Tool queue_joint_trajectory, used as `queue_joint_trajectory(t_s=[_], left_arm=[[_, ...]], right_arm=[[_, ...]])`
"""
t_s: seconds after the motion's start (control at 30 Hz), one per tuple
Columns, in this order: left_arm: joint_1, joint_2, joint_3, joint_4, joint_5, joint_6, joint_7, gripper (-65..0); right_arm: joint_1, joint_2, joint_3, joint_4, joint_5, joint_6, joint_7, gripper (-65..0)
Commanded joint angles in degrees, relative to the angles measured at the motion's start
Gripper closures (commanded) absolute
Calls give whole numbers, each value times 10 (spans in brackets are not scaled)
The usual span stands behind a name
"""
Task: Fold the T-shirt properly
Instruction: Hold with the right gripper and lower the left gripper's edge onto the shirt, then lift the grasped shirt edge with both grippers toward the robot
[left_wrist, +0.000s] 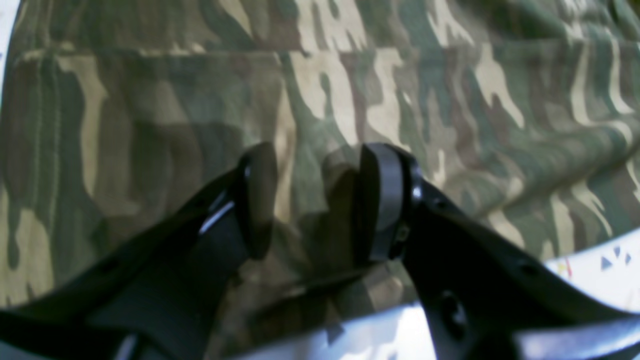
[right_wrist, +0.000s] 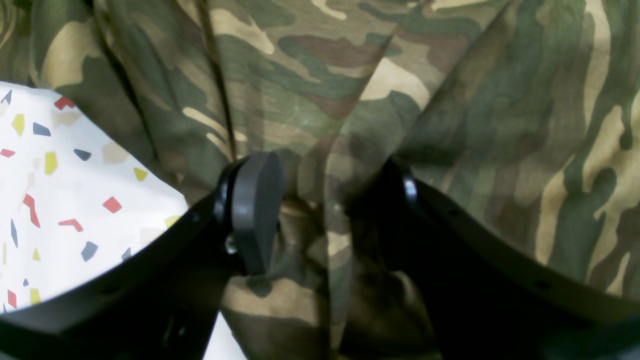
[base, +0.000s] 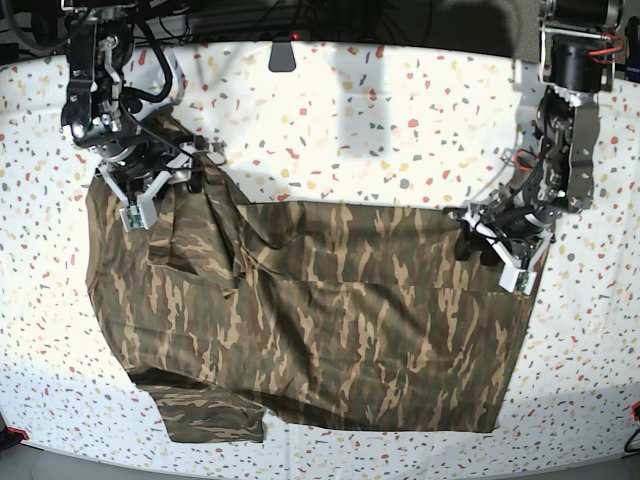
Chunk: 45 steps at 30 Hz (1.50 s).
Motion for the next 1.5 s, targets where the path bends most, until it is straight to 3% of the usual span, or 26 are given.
queue_joint_trajectory(t_s=[0.0,0.2,0.47,1.1,1.3,1.47], left_arm=[[28,2,8,-5,29,3,125,-264],[60,0,8,32,30,4,133,-264],[91,-29,7,33,27,8,128,-264],[170,-45,7,137,25,12,115,-264],[179,-56,6,245,51,32,129,-264],[203,-58,6,251,103,33,120,-264]], right_arm=[[5,7,1,9,5,4,0,-294],[2,6,1,10,5,6,-6,-294],[1,6,1,23,5,6,-10,-294],[2,7,1,70,5,6,-16,-294],[2,7,1,71,5,6,-23,-294],[0,7,1,71,5,6,-31,-294]])
